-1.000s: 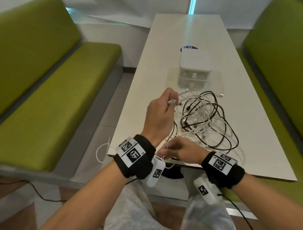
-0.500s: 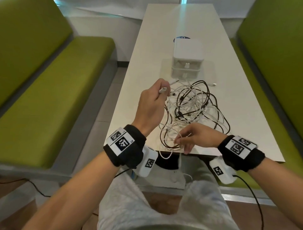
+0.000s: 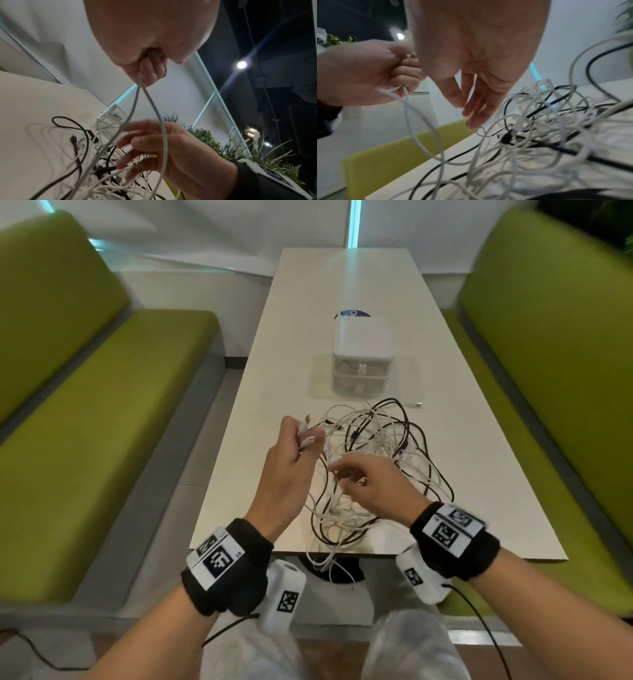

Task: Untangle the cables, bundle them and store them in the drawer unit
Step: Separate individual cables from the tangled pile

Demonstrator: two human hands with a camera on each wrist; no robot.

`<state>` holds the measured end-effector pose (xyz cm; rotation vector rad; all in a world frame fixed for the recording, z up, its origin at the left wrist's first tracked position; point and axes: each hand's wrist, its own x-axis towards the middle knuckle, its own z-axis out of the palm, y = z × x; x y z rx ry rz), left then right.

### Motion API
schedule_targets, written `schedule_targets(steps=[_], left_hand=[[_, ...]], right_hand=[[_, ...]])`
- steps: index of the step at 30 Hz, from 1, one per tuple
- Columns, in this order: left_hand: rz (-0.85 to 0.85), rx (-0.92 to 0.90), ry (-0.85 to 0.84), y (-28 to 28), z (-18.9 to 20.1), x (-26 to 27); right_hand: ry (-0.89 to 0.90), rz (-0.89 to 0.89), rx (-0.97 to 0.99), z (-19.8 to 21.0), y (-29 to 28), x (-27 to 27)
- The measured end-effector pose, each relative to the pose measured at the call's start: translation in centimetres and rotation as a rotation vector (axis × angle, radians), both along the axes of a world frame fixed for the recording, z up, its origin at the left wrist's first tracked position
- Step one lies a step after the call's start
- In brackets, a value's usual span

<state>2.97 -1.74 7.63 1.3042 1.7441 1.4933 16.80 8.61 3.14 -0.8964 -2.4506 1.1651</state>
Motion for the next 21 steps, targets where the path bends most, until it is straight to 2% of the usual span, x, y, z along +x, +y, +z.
schedule_targets(steps=[2, 6, 12, 16, 18, 20, 21], left_hand=[[0.014, 0.002, -0.074, 0.2, -0.5, -0.5], [-0.002, 0.004, -0.385, 0.8, -0.9, -1.2], [-0.085, -0.052, -0.486, 1.5, -1.4, -2.7], [-0.121, -0.043, -0.434, 1.5, -0.7, -3.2], [-0.118, -0.01, -0.398, 1.5, 0.4, -4.1], [-0.116, -0.043, -0.28, 1.9, 0.9, -4.8], [-0.125, -0.074, -0.161, 2.1, 0.9, -4.7]], right_hand=[[0.06, 0.135, -0.084, -0.3, -0.7, -1.1], [0.097, 0.292, -0.403, -0.5, -1.7, -3.1], [0.089, 0.249, -0.412, -0.8, -0.8, -2.8], [-0.042, 0.271, -0.196, -1.7, -0.8, -1.8], [-0.045, 0.236, -0.121, -2.1, -0.4, -1.0], [-0.029, 0.176, -0.017, -2.1, 0.2, -0.4], [-0.029, 0.146, 0.044, -2.0, 0.5, -0.3]])
